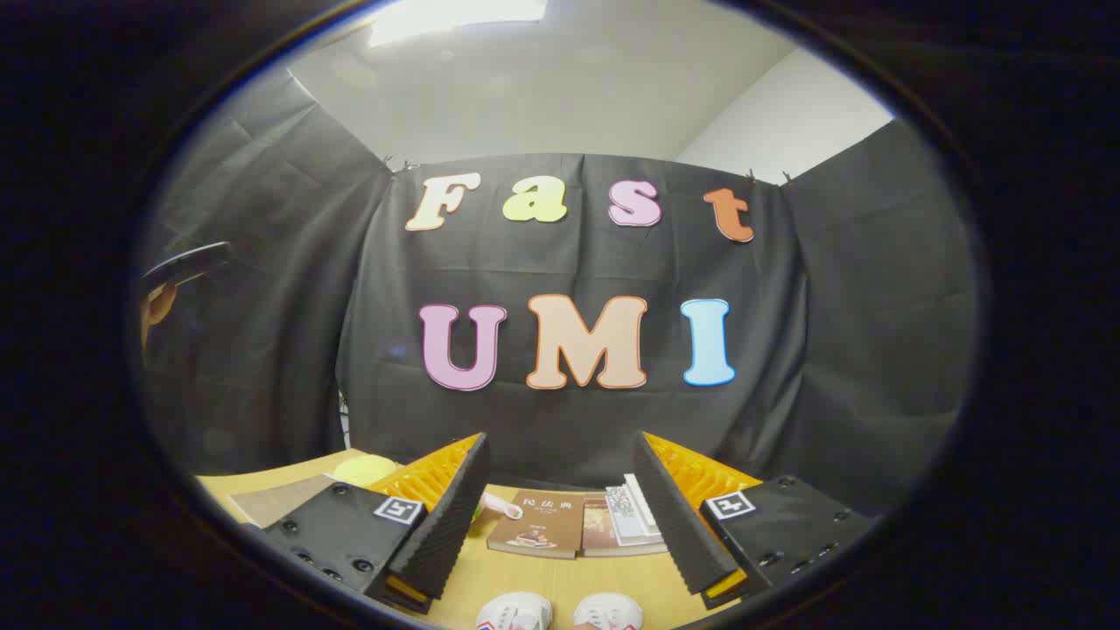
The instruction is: Open the storage box then place both shoes into the box .Put the left shoe in first, then the right shoe, with the right side of both shoes facing outward in a uniform manner.
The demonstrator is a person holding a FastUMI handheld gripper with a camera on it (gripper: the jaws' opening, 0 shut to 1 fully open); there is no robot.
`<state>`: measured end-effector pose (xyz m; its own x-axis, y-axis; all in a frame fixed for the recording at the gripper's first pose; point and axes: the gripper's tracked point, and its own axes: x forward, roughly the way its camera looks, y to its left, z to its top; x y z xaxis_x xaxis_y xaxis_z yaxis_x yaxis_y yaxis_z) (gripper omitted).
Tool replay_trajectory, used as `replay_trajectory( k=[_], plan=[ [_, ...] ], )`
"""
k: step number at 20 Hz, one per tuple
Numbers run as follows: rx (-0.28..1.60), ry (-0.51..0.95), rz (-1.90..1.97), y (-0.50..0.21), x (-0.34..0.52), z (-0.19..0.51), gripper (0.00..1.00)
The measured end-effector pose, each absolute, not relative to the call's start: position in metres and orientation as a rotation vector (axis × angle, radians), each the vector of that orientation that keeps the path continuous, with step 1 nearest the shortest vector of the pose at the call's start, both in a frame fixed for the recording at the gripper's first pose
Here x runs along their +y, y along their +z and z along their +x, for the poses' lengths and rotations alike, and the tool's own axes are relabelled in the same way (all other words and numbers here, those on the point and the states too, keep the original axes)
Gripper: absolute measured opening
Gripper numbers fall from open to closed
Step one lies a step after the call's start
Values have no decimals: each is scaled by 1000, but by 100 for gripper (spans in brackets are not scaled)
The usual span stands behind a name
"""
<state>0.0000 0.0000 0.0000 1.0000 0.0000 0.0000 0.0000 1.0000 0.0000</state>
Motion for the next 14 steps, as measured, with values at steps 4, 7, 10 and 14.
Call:
replay_trajectory(
  k=[4, 7, 10, 14],
  plan=[
    [-3, -4, 2, 1, -1, 0, 100],
    [-7, -2, 0, 3, -1, -2, 100],
    [-11, -1, -3, 4, -2, -3, 100],
    [-14, -1, -1, 5, -3, -3, 100]
  ],
)
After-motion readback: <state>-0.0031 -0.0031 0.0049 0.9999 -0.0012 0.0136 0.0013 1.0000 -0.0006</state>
